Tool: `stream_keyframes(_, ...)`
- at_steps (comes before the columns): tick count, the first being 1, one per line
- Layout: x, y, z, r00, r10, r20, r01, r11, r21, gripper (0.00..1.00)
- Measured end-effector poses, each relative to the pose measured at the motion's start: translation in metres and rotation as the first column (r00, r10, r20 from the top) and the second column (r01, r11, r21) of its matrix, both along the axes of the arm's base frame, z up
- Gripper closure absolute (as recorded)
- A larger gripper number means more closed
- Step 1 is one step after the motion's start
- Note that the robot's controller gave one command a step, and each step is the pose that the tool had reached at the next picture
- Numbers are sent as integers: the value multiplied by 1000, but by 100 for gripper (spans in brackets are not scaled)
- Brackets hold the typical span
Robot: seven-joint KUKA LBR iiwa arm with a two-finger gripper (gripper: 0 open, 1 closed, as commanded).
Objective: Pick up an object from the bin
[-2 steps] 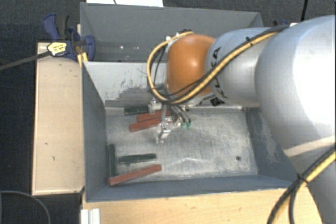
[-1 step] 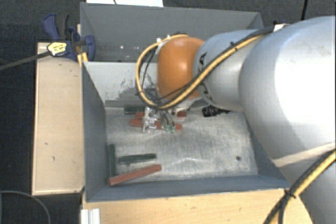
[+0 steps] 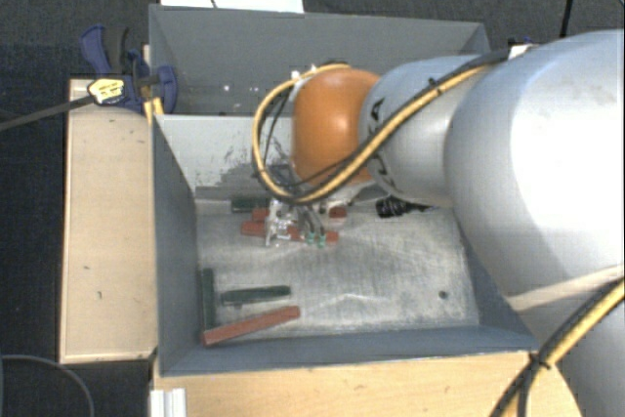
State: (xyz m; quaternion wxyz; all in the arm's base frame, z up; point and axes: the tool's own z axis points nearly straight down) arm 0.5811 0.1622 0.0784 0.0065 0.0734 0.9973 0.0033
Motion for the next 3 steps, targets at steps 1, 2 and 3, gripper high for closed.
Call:
stream_keyframes(1,-2,-13,27,1000,27,-10,-27,1000,-5,100)
stream_keyframes(2,-10,-5,7,1000,-4,-14,4,1000,-4,0)
stream_keyframes(3,-9,-5,7,1000,-3,-13,3,1000,-4,0)
